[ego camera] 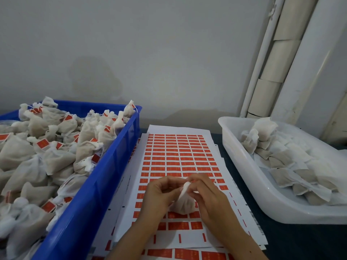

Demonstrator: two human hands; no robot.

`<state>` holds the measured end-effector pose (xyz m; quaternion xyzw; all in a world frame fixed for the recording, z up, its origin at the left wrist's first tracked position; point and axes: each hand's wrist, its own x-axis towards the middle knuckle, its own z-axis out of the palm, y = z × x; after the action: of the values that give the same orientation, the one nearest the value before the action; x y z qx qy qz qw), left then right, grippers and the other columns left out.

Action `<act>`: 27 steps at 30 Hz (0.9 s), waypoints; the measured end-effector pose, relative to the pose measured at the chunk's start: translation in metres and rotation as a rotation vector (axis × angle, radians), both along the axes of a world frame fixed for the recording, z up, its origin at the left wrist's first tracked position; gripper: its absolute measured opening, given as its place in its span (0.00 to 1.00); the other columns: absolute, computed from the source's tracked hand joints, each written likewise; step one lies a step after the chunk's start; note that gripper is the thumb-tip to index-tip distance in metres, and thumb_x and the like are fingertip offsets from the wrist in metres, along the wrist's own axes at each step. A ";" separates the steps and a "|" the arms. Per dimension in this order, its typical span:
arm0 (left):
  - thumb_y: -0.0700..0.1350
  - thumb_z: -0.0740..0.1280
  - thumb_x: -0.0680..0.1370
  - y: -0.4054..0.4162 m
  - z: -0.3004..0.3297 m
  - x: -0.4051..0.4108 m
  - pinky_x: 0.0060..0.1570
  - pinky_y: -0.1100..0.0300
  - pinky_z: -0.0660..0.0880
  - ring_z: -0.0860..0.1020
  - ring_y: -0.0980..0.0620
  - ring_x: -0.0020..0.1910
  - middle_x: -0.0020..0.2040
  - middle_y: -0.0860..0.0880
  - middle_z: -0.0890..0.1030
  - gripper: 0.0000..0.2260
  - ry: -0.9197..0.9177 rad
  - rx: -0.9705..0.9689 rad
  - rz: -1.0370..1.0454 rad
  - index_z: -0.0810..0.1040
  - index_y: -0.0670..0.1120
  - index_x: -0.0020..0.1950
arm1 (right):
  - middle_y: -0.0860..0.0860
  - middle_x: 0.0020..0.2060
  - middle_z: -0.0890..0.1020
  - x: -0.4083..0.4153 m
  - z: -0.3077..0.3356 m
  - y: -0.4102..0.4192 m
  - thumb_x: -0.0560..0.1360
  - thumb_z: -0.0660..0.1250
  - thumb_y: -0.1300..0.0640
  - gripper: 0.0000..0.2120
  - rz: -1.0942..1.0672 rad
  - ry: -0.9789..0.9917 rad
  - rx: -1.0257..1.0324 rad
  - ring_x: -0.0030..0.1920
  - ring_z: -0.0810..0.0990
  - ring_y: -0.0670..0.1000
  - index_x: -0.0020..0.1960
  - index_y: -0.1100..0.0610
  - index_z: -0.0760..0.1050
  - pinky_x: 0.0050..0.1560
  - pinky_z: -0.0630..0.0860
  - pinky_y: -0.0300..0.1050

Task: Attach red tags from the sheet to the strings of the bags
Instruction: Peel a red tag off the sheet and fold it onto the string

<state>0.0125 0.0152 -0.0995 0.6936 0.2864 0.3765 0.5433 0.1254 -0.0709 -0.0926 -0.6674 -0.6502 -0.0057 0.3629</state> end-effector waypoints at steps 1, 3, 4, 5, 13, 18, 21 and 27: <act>0.40 0.71 0.71 -0.001 0.001 0.000 0.33 0.75 0.73 0.80 0.64 0.41 0.38 0.62 0.83 0.10 -0.019 -0.021 0.016 0.81 0.56 0.41 | 0.45 0.55 0.72 -0.006 0.013 -0.002 0.61 0.35 0.20 0.53 -0.028 0.075 -0.033 0.45 0.77 0.33 0.59 0.61 0.70 0.55 0.67 0.23; 0.39 0.72 0.71 0.001 -0.002 0.000 0.33 0.74 0.74 0.81 0.63 0.40 0.38 0.61 0.83 0.10 -0.043 -0.040 0.052 0.81 0.55 0.42 | 0.59 0.47 0.82 -0.002 0.010 -0.001 0.73 0.41 0.33 0.42 -0.049 0.007 0.045 0.41 0.83 0.47 0.51 0.67 0.76 0.52 0.62 0.18; 0.39 0.72 0.71 0.001 -0.003 0.001 0.32 0.74 0.74 0.81 0.61 0.40 0.39 0.60 0.83 0.10 -0.040 -0.043 0.073 0.80 0.55 0.42 | 0.61 0.46 0.82 -0.005 0.013 -0.002 0.75 0.42 0.37 0.37 -0.098 -0.016 0.005 0.42 0.84 0.48 0.50 0.67 0.76 0.52 0.62 0.18; 0.40 0.71 0.72 0.001 -0.003 0.002 0.32 0.73 0.73 0.81 0.59 0.40 0.39 0.60 0.82 0.09 -0.048 -0.073 0.091 0.80 0.55 0.43 | 0.59 0.43 0.84 -0.004 0.010 -0.004 0.77 0.42 0.40 0.34 -0.110 -0.094 0.058 0.40 0.84 0.46 0.50 0.64 0.76 0.52 0.65 0.21; 0.55 0.68 0.70 0.001 0.003 0.007 0.34 0.69 0.75 0.79 0.56 0.43 0.44 0.56 0.81 0.06 0.103 -0.206 -0.113 0.77 0.56 0.44 | 0.54 0.39 0.84 0.010 -0.005 -0.002 0.78 0.57 0.55 0.16 -0.241 -0.272 0.414 0.39 0.83 0.47 0.43 0.63 0.80 0.43 0.79 0.39; 0.51 0.70 0.71 -0.004 -0.001 0.001 0.31 0.75 0.72 0.79 0.66 0.39 0.40 0.60 0.81 0.04 0.178 -0.127 -0.198 0.78 0.55 0.44 | 0.51 0.42 0.82 0.014 -0.003 -0.006 0.73 0.64 0.53 0.08 -0.430 -0.037 0.375 0.40 0.80 0.48 0.46 0.57 0.76 0.45 0.77 0.41; 0.50 0.69 0.74 -0.002 0.002 0.004 0.29 0.76 0.71 0.79 0.63 0.37 0.35 0.61 0.81 0.05 0.146 -0.219 -0.188 0.80 0.54 0.38 | 0.47 0.43 0.80 0.015 -0.008 -0.006 0.72 0.65 0.53 0.04 -0.477 0.050 0.253 0.40 0.78 0.45 0.45 0.52 0.73 0.47 0.76 0.41; 0.50 0.73 0.69 0.005 0.006 0.002 0.42 0.64 0.76 0.80 0.54 0.44 0.40 0.57 0.83 0.01 0.093 -0.321 -0.181 0.82 0.55 0.39 | 0.39 0.44 0.73 0.014 -0.016 -0.002 0.75 0.63 0.49 0.04 -0.466 0.055 0.012 0.41 0.74 0.41 0.47 0.45 0.67 0.50 0.67 0.30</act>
<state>0.0149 0.0200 -0.0931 0.6376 0.3040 0.2433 0.6647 0.1390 -0.0732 -0.1083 -0.7972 -0.4685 -0.0749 0.3732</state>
